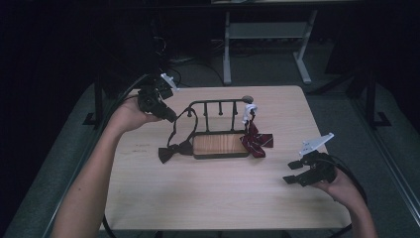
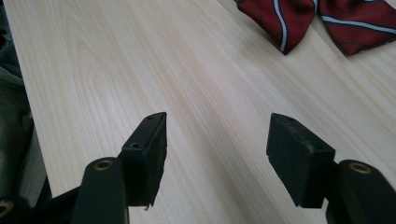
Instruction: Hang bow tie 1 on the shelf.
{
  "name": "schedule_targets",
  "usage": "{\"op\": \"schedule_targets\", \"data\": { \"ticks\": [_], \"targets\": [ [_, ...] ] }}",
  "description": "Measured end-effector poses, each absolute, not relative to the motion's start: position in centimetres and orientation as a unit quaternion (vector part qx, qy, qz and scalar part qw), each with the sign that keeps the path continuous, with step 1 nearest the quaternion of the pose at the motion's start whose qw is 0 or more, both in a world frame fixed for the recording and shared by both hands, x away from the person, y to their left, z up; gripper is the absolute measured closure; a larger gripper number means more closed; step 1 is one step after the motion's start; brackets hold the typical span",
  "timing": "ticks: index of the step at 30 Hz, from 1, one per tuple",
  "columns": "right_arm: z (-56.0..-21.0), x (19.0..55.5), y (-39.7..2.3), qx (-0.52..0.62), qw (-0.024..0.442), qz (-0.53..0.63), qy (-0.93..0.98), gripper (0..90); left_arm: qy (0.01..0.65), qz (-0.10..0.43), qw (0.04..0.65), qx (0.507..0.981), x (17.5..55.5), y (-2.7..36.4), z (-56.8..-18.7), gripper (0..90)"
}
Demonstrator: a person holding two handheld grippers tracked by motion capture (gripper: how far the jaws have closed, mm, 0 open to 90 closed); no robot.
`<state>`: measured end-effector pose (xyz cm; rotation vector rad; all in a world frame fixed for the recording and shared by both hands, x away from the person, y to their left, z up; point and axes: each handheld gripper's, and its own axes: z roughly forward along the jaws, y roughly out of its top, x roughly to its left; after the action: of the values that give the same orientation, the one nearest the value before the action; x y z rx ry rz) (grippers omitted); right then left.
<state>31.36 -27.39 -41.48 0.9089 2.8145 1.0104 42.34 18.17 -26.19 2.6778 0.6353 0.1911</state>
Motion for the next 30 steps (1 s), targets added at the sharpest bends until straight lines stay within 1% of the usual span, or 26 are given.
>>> {"op": "schedule_targets", "data": {
  "ticks": [5,13,16,18,23,30],
  "targets": [
    [-41.4,31.4,-27.5,0.297,0.009,0.323,0.899,37.1,0.220,0.068,0.203,0.952,41.7,18.3,-26.1,76.9],
    [-41.5,31.4,-27.6,0.300,0.011,0.320,0.898,35.5,0.217,0.066,0.213,0.951,40.7,18.8,-26.6,73.3],
    [-41.6,31.5,-27.6,0.301,0.011,0.319,0.899,35.5,0.218,0.061,0.225,0.948,40.2,19.2,-27.0,72.9],
    [-41.6,31.5,-27.6,0.301,0.011,0.319,0.899,35.4,0.217,0.061,0.217,0.950,40.0,19.3,-27.1,72.1],
    [-41.6,31.4,-27.7,0.304,0.010,0.317,0.898,35.3,0.216,0.063,0.228,0.947,39.5,19.7,-27.3,71.1],
    [-41.8,31.5,-27.6,0.304,0.007,0.314,0.899,35.1,0.220,0.063,0.226,0.947,38.8,20.5,-28.1,69.6]
  ]
}}
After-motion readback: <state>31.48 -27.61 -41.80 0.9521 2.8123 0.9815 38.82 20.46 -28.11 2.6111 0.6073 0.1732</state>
